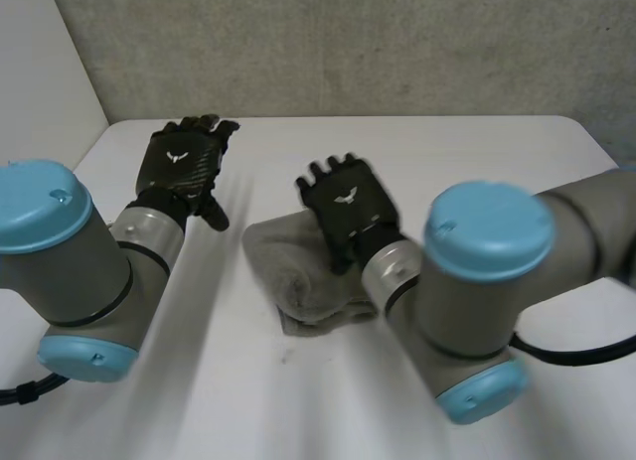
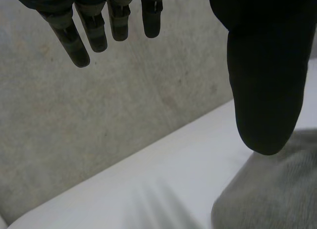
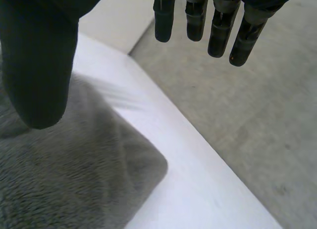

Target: Fold the towel.

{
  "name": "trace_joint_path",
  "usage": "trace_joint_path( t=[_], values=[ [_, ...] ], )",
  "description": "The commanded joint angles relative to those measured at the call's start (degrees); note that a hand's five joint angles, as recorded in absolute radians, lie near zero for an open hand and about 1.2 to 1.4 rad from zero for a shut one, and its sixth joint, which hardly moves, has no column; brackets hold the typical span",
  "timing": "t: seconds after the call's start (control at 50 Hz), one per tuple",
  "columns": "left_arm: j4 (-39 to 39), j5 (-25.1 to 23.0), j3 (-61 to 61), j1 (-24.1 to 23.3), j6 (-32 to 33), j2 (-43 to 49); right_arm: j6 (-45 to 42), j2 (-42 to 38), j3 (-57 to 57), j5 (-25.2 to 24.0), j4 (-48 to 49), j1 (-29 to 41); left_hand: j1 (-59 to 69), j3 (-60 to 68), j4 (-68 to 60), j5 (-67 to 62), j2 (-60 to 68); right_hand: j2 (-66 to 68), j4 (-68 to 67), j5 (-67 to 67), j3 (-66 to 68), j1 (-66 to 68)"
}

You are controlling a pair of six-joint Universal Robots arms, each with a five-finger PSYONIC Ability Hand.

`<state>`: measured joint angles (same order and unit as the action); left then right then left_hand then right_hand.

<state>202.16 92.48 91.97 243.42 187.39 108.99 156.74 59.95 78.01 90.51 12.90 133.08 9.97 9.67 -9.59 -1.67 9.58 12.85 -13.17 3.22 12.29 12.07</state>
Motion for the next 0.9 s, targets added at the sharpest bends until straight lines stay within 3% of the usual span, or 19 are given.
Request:
trace_joint_path(
  t=[0.02,0.18,0.28,0.54,0.7,0.82,0.9],
  values=[
    [-4.8,0.0,-5.2,-3.7,-8.2,-0.2,10.0,3.2,-1.2,-2.3,-7.9,-6.7,1.2,1.5,-1.6,0.4,1.6,-2.9,3.2,-3.2,-2.3,-2.1],
    [-10.5,0.0,-10.9,-6.2,-15.0,7.2,11.0,-3.3,-7.2,-10.5,-11.7,-10.6,2.1,2.4,-2.5,-0.4,2.5,-2.9,3.2,-3.2,-2.3,-2.1],
    [-12.8,0.2,-12.2,-6.4,-16.4,12.2,11.2,-8.4,-10.2,-12.9,-12.5,-10.8,2.1,2.4,-2.5,-0.4,2.5,-2.9,3.2,-3.2,-2.3,-2.1],
    [-13.2,0.1,-7.4,-6.3,-13.5,17.3,9.5,-19.1,-16.5,-13.7,-16.1,-11.2,2.1,2.4,-2.5,-0.4,2.5,-2.9,3.2,-3.2,-2.3,-2.1],
    [-12.8,-0.1,-5.4,-6.2,-1.5,17.7,8.3,-15.9,-17.0,-13.3,-16.7,-13.0,1.4,1.7,-1.8,0.3,1.8,-2.9,3.2,-3.2,-2.3,-2.1],
    [-12.8,0.1,-6.5,-6.3,-1.1,14.2,9.2,-9.6,-16.5,-12.6,-16.7,-13.3,1.2,1.6,-1.6,0.4,1.6,-2.9,3.2,-3.2,-2.3,-2.1],
    [-13.0,0.2,-8.0,-6.3,-1.1,7.3,9.9,-4.7,-15.6,-10.9,-16.3,-13.4,1.1,1.4,-1.5,0.6,1.5,-2.9,3.2,-3.2,-2.3,-2.1]
  ],
)
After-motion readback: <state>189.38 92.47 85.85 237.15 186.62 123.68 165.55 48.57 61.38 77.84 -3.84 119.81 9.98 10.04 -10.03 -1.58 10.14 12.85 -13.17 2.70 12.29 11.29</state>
